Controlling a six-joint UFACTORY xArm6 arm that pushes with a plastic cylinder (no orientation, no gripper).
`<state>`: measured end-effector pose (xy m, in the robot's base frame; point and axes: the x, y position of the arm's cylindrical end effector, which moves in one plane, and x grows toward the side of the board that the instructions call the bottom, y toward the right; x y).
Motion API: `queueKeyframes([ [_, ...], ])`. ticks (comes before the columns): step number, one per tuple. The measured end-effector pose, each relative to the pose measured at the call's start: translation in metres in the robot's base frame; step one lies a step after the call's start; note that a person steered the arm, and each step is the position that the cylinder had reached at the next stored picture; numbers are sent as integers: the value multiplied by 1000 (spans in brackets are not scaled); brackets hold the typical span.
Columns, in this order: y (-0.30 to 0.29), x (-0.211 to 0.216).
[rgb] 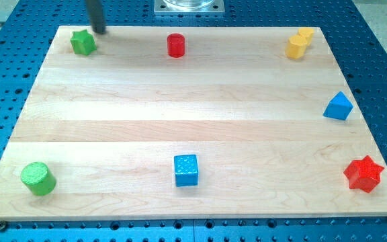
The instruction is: Move the green star to the bottom left of the red circle
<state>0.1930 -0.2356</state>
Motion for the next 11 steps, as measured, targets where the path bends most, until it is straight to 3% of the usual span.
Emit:
queueKeyframes([
  [1, -43, 4],
  [2, -19, 51],
  [5, 12, 3],
  [7, 12, 156],
  [8, 28, 178],
  [10, 30, 162],
  [11, -28, 154],
])
